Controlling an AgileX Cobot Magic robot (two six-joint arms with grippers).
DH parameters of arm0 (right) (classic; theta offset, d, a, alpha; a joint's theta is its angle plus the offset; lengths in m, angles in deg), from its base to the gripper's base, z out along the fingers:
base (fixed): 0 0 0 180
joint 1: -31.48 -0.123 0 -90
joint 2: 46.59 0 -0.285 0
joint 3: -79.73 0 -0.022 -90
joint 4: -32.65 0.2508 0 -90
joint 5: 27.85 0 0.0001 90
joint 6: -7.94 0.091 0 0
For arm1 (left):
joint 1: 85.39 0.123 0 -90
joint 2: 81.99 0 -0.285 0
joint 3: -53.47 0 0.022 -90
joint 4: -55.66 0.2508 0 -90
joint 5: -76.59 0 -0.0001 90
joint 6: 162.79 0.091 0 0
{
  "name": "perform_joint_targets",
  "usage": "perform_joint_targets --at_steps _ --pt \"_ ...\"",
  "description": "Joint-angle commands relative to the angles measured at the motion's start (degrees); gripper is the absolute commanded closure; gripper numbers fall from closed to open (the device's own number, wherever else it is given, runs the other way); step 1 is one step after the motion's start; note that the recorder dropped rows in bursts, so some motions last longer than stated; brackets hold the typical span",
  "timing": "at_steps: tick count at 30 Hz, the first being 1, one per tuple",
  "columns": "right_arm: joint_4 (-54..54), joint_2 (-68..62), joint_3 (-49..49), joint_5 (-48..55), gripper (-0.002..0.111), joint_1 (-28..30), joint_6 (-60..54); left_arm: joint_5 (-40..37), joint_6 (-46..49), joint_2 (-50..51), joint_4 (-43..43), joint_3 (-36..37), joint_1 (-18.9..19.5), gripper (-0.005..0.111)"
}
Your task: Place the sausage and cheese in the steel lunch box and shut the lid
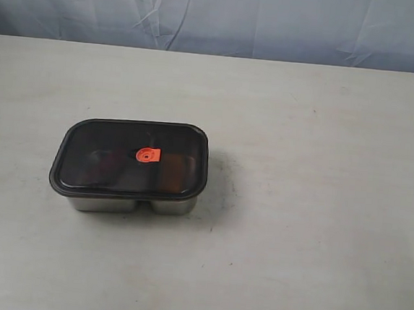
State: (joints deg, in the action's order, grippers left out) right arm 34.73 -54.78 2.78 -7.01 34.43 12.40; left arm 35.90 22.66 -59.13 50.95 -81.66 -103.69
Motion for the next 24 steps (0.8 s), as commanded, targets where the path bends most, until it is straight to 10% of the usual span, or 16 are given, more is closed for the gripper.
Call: perform_joint_targets --at_steps 1,10,24 --pt "0.2 0.4 -0.3 -0.1 0.108 0.3 -0.4 5.8 -0.4 -1.8 -0.7 6.1 0.4 0.106" --pt "0.2 0.4 -0.3 -0.1 0.108 0.3 -0.4 19.9 -0.4 -12.4 -0.2 26.2 19.2 0.106" --pt "0.2 0.4 -0.3 -0.1 0.108 0.3 -0.4 22.9 -0.5 -15.1 -1.6 32.3 20.1 0.106"
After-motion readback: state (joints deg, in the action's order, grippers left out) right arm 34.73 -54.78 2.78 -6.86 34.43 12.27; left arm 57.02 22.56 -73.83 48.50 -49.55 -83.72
